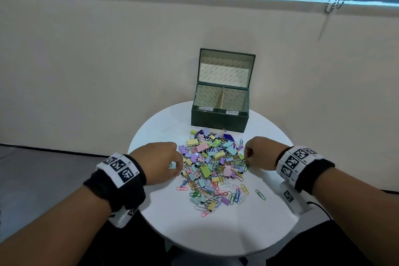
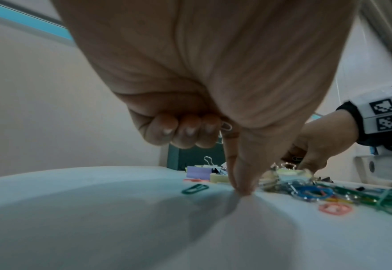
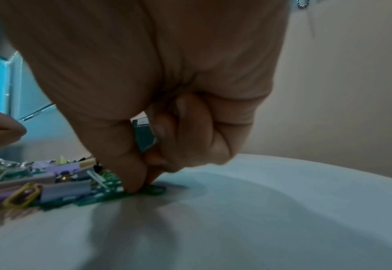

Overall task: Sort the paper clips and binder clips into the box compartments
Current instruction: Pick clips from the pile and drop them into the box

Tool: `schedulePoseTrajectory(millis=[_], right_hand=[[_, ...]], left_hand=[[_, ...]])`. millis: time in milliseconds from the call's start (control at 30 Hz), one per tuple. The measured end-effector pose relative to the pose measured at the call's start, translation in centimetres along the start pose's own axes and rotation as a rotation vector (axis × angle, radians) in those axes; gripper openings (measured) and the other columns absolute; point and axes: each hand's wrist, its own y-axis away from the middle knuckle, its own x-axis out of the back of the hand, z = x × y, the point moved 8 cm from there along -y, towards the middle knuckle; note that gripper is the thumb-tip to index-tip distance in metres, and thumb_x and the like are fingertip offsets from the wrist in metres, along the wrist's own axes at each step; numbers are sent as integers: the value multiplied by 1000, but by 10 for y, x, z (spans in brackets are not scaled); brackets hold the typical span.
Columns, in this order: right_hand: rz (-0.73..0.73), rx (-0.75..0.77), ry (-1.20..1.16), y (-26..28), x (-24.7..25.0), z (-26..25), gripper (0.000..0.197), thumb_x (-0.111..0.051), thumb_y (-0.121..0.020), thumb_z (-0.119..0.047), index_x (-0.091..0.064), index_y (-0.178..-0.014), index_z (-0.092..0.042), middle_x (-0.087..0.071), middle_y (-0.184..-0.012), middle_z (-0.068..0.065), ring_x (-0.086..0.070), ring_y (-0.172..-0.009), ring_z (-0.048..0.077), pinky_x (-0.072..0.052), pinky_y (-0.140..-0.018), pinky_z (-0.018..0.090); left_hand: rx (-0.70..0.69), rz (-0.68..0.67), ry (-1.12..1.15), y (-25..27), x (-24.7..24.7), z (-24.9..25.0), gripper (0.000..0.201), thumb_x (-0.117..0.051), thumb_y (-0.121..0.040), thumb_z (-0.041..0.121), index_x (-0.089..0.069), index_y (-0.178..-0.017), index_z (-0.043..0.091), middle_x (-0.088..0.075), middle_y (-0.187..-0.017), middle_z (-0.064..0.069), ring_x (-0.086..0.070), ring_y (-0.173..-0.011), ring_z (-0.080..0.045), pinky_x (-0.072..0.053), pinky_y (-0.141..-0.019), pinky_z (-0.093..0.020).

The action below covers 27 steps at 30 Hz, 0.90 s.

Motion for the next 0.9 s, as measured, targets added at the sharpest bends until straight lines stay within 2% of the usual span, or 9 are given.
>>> schedulePoseTrajectory(millis=[100, 200, 300, 400, 500, 633, 767, 833, 900], right_hand=[[-87, -4, 26, -1, -1, 2, 13, -60, -86, -23, -69, -87, -15, -70, -88, 0, -59, -77, 15, -50, -69, 23], [-134, 30, 26, -1, 4, 3, 8, -59, -83, -25, -61, -77, -20, -62, -76, -5, -51, -68, 13, -46, -65, 22], [-143, 86, -67, 2, 28, -4, 11, -60, -84, -22, -54, -74, -19, -55, -69, -6, -46, -59, 13, -45, -60, 24], [-79, 121, -218, -1, 65, -10, 13, -63, -84, -13, -55, -77, -19, -56, -65, -5, -46, -47, 9, -43, -51, 20], [53, 134, -334, -18, 99, -10, 10, -61, -83, -9, -56, -78, -16, -58, -67, -1, -45, -48, 10, -42, -49, 21], [265, 104, -301, -47, 130, -9, 11, -57, -82, -11, -49, -74, -14, -50, -71, 4, -43, -62, 18, -43, -58, 28], [275, 58, -171, -75, 126, -17, 7, -58, -85, -15, -58, -79, -12, -58, -76, 6, -53, -71, 21, -55, -74, 36], [262, 71, -161, -85, 121, -21, 6, -59, -85, -13, -64, -88, -12, -66, -87, 7, -61, -81, 23, -58, -83, 39], [226, 78, -233, -91, 117, -20, 22, -62, -86, -12, -65, -107, -17, -67, -106, 3, -64, -96, 23, -56, -91, 40]], left_hand=[[-9, 30, -10, 0, 1, 1, 15, -48, -95, 41, -62, -91, 36, -44, -88, 14, -47, -77, -10, -35, -69, -25], [12, 32, 36, 0, 1, -4, 10, -48, -89, 37, -54, -83, 31, -47, -85, 12, -49, -77, -10, -37, -68, -26], [27, 10, 54, -1, 2, -5, 13, -43, -87, 36, -49, -81, 25, -49, -86, 8, -50, -77, -13, -43, -72, -31], [33, -24, 29, -4, 3, -3, 22, -29, -89, 39, -37, -72, 26, -44, -82, 6, -44, -73, -15, -39, -71, -33], [47, 10, 25, -7, 5, -6, 29, -28, -92, 39, -32, -68, 25, -41, -76, 5, -38, -64, -10, -34, -66, -32], [62, 73, -44, -12, 5, -9, 34, -24, -103, 46, -37, -78, 27, -41, -78, 7, -44, -68, -16, -39, -68, -34], [68, 50, 2, -17, 2, -12, 42, -11, -94, 63, -34, -80, 31, -45, -79, 8, -45, -67, -12, -39, -66, -32], [73, 61, 41, -18, 2, -14, 41, -15, -95, 62, -39, -84, 31, -49, -79, 8, -47, -68, -11, -36, -64, -30], [76, 50, 64, -20, 4, -14, 35, -23, -101, 55, -43, -89, 29, -52, -81, 8, -49, -71, -12, -34, -63, -29]])
